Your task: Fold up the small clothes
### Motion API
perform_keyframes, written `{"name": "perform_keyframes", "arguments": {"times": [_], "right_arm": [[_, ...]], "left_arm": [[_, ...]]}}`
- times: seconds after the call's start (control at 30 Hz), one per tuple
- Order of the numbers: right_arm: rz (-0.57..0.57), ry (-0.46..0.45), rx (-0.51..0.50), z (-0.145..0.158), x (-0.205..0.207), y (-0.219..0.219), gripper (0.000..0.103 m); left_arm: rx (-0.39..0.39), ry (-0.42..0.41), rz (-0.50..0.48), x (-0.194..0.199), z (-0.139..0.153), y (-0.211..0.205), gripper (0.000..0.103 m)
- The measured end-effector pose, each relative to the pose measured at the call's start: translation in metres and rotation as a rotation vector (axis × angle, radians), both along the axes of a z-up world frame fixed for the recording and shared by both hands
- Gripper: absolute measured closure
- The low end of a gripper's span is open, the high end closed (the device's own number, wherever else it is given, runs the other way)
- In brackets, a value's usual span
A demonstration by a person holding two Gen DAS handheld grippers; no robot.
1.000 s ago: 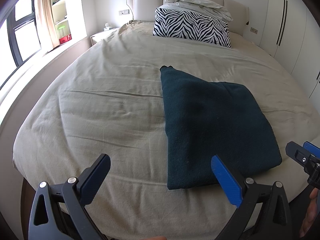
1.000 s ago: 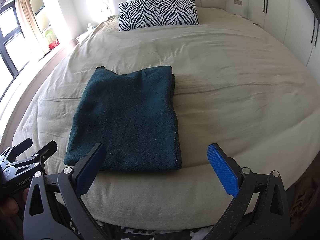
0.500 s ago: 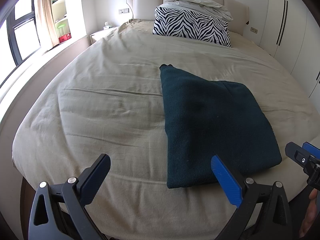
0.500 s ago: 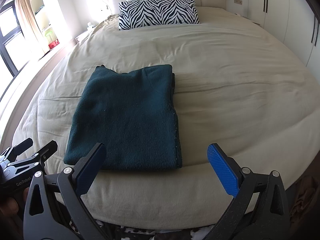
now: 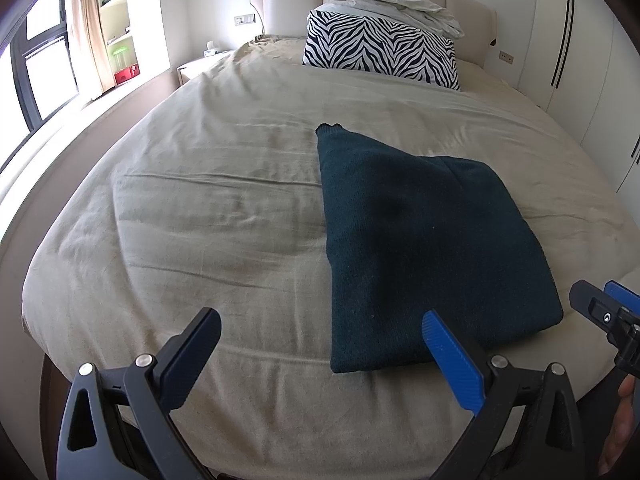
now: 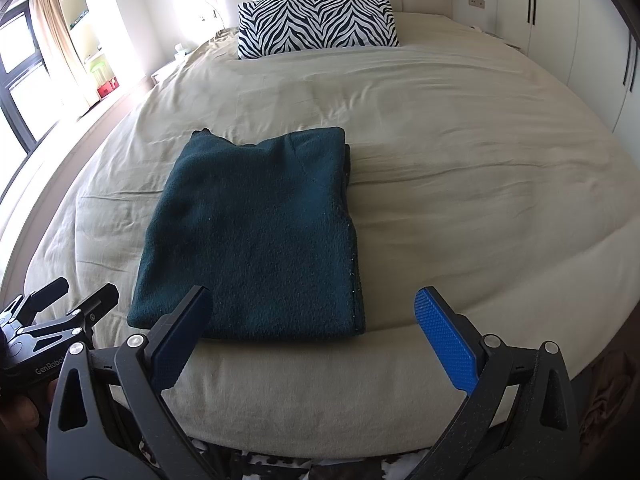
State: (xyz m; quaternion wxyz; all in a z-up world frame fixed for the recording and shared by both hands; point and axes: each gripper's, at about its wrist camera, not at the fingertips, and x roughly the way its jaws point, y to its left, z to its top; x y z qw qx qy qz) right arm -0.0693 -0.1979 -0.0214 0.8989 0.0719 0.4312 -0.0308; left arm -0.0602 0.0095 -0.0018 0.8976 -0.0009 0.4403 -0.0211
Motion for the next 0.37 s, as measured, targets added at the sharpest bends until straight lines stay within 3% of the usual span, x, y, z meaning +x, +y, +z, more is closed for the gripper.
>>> {"name": "perform_keyframes", "arguments": {"times": [0.37], "right_arm": [[0.005, 0.006, 0.002, -0.0014, 0.0, -0.0019, 0.0]], "left_arm": [[-0.005, 0.002, 0.0, -0.0001, -0.0017, 0.0022, 0.0]]}}
